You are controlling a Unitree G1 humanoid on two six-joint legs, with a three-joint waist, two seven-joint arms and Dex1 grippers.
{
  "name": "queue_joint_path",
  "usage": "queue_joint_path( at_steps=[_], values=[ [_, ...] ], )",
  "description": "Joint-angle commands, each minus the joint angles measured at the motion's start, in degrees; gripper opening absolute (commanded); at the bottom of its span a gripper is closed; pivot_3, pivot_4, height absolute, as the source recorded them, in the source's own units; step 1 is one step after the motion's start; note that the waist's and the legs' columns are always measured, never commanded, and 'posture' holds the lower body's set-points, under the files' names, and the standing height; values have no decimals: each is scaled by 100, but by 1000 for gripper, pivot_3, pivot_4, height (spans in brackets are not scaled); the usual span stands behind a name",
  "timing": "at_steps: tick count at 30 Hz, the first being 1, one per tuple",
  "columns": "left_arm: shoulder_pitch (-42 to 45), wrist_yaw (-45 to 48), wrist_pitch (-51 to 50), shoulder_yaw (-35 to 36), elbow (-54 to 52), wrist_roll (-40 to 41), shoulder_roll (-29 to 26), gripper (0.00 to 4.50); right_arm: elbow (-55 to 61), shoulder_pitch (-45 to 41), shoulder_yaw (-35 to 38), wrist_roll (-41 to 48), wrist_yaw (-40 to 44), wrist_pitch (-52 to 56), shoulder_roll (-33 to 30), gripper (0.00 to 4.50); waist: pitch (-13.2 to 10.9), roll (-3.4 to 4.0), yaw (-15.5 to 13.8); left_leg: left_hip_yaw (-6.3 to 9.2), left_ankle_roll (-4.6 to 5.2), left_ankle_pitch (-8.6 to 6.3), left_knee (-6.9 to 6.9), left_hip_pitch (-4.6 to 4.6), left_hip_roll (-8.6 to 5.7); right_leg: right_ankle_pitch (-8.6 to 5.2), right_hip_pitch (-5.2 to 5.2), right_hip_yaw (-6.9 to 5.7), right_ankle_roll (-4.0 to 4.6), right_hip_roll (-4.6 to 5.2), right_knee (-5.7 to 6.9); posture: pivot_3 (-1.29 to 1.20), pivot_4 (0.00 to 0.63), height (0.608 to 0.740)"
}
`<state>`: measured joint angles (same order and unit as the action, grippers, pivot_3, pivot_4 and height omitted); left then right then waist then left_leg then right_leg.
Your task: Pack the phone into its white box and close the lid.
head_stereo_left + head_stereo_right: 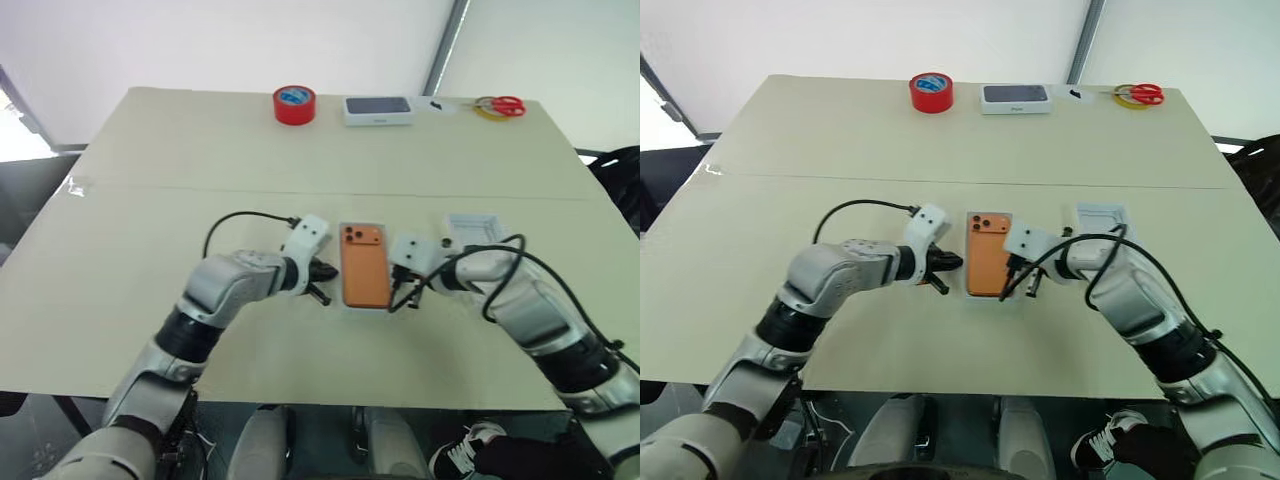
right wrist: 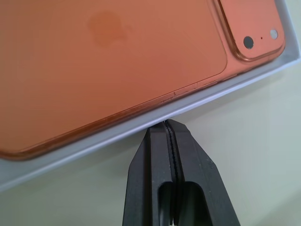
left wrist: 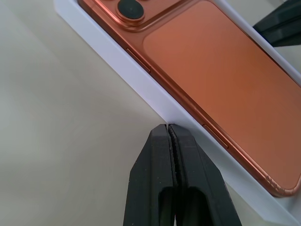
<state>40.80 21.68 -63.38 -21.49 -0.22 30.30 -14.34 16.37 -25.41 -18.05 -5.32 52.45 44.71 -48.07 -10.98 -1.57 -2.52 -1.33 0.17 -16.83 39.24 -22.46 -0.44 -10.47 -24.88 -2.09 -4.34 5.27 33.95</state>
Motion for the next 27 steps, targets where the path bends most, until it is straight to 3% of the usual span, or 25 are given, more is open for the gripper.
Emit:
queue_joint_path(
  at_steps=[1, 10, 17, 21, 25, 27],
  values=[
    [355, 428, 215, -242, 319, 9, 709, 72, 451, 290, 358, 229, 151, -146, -231, 0, 0, 0, 18, -1, 2, -1, 0, 0, -2, 0, 0, 1, -1, 1, 0, 0, 150, 736],
    [504, 837, 187, -276, 673, -466, 1089, 72, 338, 788, 732, 205, 45, -248, -423, 0, 0, 1, 37, 1, 4, -2, 1, 6, 9, -5, 0, -1, -8, -6, 5, 0, 150, 736],
    [334, 912, -90, 277, 265, -436, 748, 72, 402, 717, 1302, 497, 232, -9, -710, 0, -1, 3, 39, 0, 4, -2, 1, 2, 10, -5, -3, 1, -8, -5, 5, 0, 150, 736],
    [87, 1032, -67, 667, -183, -441, 163, 0, 593, 759, 1787, 938, 619, 91, -1126, 1251, -2, 6, 57, 0, 4, -2, 0, 2, 14, -4, -7, 1, -8, -8, 6, 0, 150, 736],
    [-237, 1199, 567, 802, -604, -638, -442, 0, 412, 503, 1961, 1133, 463, 460, -1128, 3227, -2, 6, 131, 0, 4, -2, 0, 6, 25, -4, -7, 2, -6, -20, 8, 0, 150, 736],
    [-570, 1477, 1470, 849, -899, -751, -641, 0, 84, 105, 1739, 1134, 254, 1163, -1022, 3227, -2, 6, 168, 1, 4, -3, -1, 5, 26, -5, -6, 2, -4, -19, 8, 0, 150, 736]
  ],
)
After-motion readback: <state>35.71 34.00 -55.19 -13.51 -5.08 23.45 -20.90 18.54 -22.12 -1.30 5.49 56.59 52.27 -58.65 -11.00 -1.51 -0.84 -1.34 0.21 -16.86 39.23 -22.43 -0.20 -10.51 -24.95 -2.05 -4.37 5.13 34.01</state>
